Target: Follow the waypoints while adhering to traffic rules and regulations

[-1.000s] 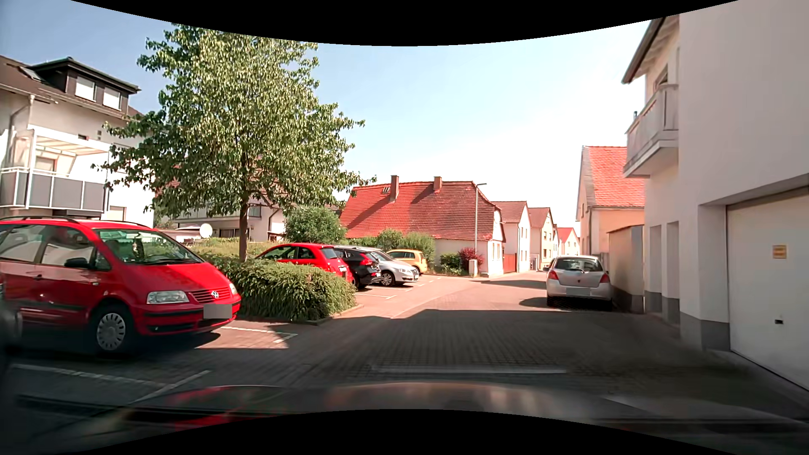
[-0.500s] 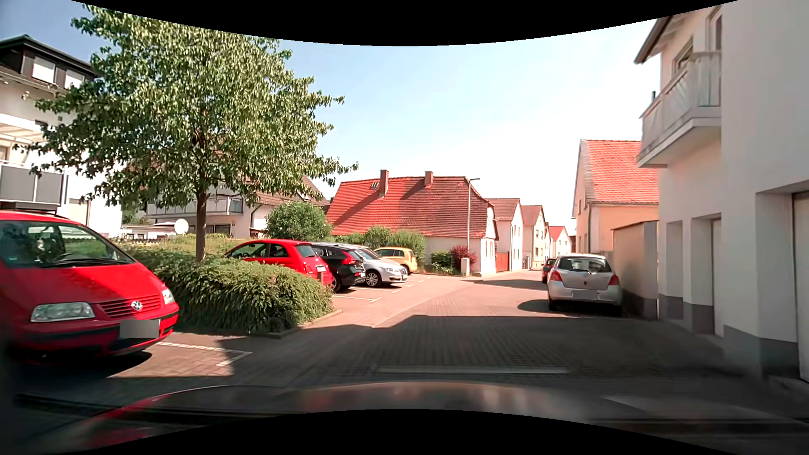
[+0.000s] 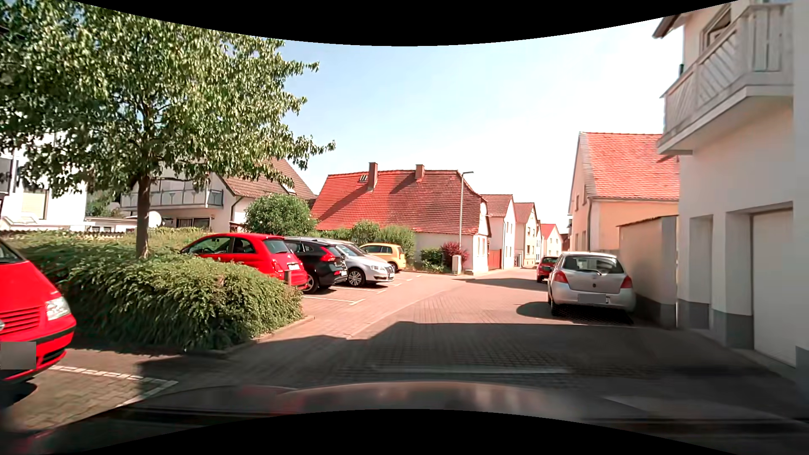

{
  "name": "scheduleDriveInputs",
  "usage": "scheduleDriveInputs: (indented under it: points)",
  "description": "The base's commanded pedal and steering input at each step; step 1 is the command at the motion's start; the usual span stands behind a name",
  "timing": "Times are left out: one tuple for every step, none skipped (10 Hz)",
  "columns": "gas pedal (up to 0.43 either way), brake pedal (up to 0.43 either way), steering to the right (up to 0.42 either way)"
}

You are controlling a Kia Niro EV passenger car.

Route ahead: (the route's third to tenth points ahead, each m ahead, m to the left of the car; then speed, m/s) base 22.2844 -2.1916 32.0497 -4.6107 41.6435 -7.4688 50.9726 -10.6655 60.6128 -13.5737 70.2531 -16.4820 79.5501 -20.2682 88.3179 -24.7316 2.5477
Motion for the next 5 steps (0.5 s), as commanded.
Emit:
scheduleDriveInputs:
  points:
    - [0.0, 0.0, 0.072]
    - [0.0, 0.0, 0.065]
    - [0.0, 0.0, 0.059]
    - [0.0, 0.0, 0.055]
    - [0.0, 0.0, 0.055]
